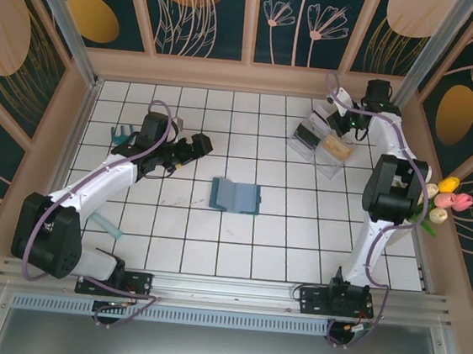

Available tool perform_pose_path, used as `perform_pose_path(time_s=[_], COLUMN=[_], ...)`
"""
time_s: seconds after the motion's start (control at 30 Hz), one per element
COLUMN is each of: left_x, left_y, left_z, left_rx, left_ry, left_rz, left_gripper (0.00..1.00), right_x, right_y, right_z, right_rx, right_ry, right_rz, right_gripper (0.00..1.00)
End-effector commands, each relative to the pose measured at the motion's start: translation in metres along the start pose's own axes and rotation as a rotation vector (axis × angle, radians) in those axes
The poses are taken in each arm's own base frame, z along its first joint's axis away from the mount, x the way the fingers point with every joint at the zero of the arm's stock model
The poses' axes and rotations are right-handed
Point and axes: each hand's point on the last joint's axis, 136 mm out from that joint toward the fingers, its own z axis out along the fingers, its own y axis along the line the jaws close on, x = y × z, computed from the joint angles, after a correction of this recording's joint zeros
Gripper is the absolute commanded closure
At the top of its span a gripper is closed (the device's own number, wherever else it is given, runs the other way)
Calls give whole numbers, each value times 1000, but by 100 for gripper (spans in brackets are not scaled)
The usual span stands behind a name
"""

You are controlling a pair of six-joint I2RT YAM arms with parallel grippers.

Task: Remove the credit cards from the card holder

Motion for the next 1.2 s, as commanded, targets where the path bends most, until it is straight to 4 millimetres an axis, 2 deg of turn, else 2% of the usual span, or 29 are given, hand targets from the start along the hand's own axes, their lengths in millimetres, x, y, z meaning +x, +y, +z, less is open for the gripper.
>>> perform_pose_path(time_s=[0.0, 0.2, 0.37, 0.57, 0.77, 0.93, 1.03, 1.1, 1.17], left_x=[-1, 1, 2, 4, 6, 7, 7, 8, 9], left_y=[-2, -2, -1, 0, 1, 0, -1, 0, 0], left_z=[0, 3, 4, 6, 7, 6, 5, 4, 2], left_rx=[13, 18, 26, 26, 32, 37, 40, 41, 40], left_ry=[14, 25, 28, 35, 42, 42, 39, 39, 35], left_rz=[16, 8, 13, 8, 4, 6, 7, 9, 14], left_gripper=[2, 1, 2, 1, 2, 1, 1, 2, 1], right_x=[-3, 1, 4, -4, -11, -31, -46, -57, -69], right_y=[-2, -1, 4, -5, -14, -11, -12, -14, -13], right_z=[0, 8, 15, 9, -5, -26, -42, -56, -71], right_rx=[-8, -5, -15, 31, 73, 74, 100, 125, 150], right_ry=[9, 39, 62, 51, 36, -29, -71, -118, -169], right_rz=[-32, -43, -56, -42, -34, -24, -5, 27, 55], right_gripper=[100, 100, 92, 84, 82, 77, 69, 58, 55])
